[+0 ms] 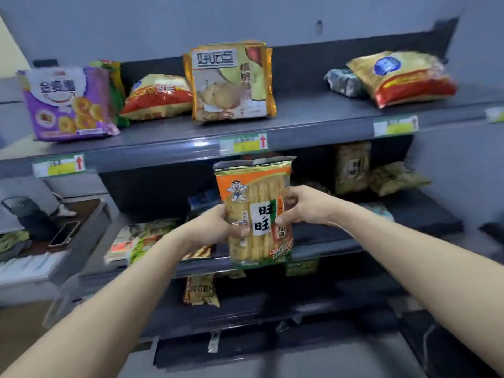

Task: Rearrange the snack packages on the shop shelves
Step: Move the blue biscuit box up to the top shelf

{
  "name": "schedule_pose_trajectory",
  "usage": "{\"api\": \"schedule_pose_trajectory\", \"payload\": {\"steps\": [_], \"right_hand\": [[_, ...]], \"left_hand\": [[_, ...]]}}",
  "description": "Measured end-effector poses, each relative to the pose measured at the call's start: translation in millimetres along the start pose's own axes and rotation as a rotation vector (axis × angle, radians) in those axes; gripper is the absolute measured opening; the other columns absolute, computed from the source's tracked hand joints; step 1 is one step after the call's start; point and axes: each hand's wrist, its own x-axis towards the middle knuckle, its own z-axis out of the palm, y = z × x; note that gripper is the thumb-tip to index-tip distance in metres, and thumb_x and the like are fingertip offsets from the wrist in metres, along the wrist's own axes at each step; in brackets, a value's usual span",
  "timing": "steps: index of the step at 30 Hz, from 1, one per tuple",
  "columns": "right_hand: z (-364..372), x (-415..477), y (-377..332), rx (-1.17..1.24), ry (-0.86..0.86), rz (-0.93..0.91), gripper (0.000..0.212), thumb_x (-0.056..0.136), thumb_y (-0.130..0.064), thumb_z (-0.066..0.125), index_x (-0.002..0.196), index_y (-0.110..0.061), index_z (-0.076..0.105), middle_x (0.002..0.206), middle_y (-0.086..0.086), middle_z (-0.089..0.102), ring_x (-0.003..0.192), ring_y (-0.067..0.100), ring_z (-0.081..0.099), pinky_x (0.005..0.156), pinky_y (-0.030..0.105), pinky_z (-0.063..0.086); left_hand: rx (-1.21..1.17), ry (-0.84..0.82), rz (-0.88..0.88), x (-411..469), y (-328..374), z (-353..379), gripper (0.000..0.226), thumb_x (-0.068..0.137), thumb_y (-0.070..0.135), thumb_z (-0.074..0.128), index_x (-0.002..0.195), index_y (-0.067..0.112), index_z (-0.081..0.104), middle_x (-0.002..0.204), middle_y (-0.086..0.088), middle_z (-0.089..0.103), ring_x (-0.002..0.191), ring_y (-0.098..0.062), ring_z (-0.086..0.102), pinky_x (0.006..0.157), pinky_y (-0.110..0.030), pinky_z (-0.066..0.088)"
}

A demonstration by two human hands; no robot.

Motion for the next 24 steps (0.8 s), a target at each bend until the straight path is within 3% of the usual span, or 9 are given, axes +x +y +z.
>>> {"api": "schedule_pose_trajectory", "payload": {"steps": [3, 6, 12, 15, 17, 21, 22, 24], "right_hand": [[-62, -30, 56, 0.019, 0.083, 0.075, 0.031, 0.078, 0.008, 0.069, 0.100, -0.013, 0.061, 0.089, -0.004, 0.068, 0.086, 0.013, 0.065, 0.075, 0.021, 0.055], [-124, -56, 103, 0.020, 0.185, 0.128, 0.034, 0.078, 0.006, 0.070, 0.098, -0.021, 0.061, 0.099, 0.001, 0.069, 0.097, 0.022, 0.065, 0.088, 0.036, 0.054], [-212, -72, 159, 0.076, 0.421, 0.168, 0.039, 0.080, 0.005, 0.068, 0.115, -0.009, 0.058, 0.114, 0.011, 0.066, 0.103, 0.022, 0.062, 0.093, 0.036, 0.050], [-235, -59, 177, 0.089, 0.475, 0.191, 0.039, 0.079, 0.002, 0.070, 0.114, -0.010, 0.057, 0.115, 0.013, 0.066, 0.106, 0.026, 0.062, 0.097, 0.044, 0.049], [-246, -46, 186, 0.070, 0.502, 0.191, 0.037, 0.080, -0.001, 0.070, 0.113, -0.010, 0.057, 0.114, 0.010, 0.065, 0.105, 0.024, 0.062, 0.095, 0.041, 0.050], [-263, -16, 197, 0.042, 0.550, 0.192, 0.034, 0.084, -0.005, 0.068, 0.115, -0.009, 0.056, 0.111, 0.005, 0.064, 0.103, 0.021, 0.061, 0.092, 0.036, 0.049], [-268, -6, 200, 0.038, 0.559, 0.183, 0.034, 0.084, -0.004, 0.068, 0.116, -0.007, 0.057, 0.113, 0.006, 0.065, 0.104, 0.022, 0.061, 0.093, 0.037, 0.050], [-276, 13, 202, 0.001, 0.585, 0.163, 0.037, 0.083, -0.003, 0.068, 0.119, -0.004, 0.057, 0.117, 0.012, 0.065, 0.107, 0.027, 0.061, 0.096, 0.042, 0.049]], "left_hand": [[0.050, -0.093, 0.014, 46, 32, 73, 0.016, 0.087, 0.009, 0.065, 0.096, 0.021, 0.056, 0.095, 0.005, 0.068, 0.090, -0.012, 0.064, 0.082, -0.028, 0.051], [0.154, -0.041, 0.046, 86, 69, 139, 0.015, 0.089, 0.017, 0.064, 0.094, 0.018, 0.050, 0.087, 0.010, 0.057, 0.084, -0.010, 0.055, 0.078, -0.026, 0.043], [-0.092, 0.059, 0.101, 160, 120, 224, 0.031, 0.084, 0.007, 0.067, 0.113, 0.014, 0.056, 0.104, 0.002, 0.065, 0.088, -0.008, 0.061, 0.088, -0.026, 0.047], [-0.138, 0.162, 0.090, 191, 126, 241, 0.030, 0.081, 0.009, 0.071, 0.108, 0.010, 0.059, 0.106, -0.004, 0.066, 0.102, -0.022, 0.063, 0.094, -0.038, 0.051], [-0.138, 0.207, 0.090, 210, 128, 245, 0.027, 0.080, 0.010, 0.072, 0.105, 0.009, 0.060, 0.108, -0.010, 0.066, 0.101, -0.023, 0.062, 0.095, -0.043, 0.050], [-0.192, 0.255, 0.098, 251, 129, 247, 0.031, 0.079, 0.007, 0.073, 0.108, 0.004, 0.062, 0.103, -0.008, 0.066, 0.096, -0.021, 0.061, 0.095, -0.040, 0.050], [-0.215, 0.272, 0.100, 262, 129, 247, 0.031, 0.078, 0.006, 0.073, 0.107, 0.004, 0.063, 0.102, -0.007, 0.066, 0.093, -0.019, 0.061, 0.091, -0.035, 0.052], [-0.256, 0.316, 0.102, 284, 130, 245, 0.030, 0.078, 0.002, 0.072, 0.107, 0.002, 0.063, 0.097, -0.009, 0.064, 0.076, -0.014, 0.057, 0.067, -0.018, 0.050]]}}
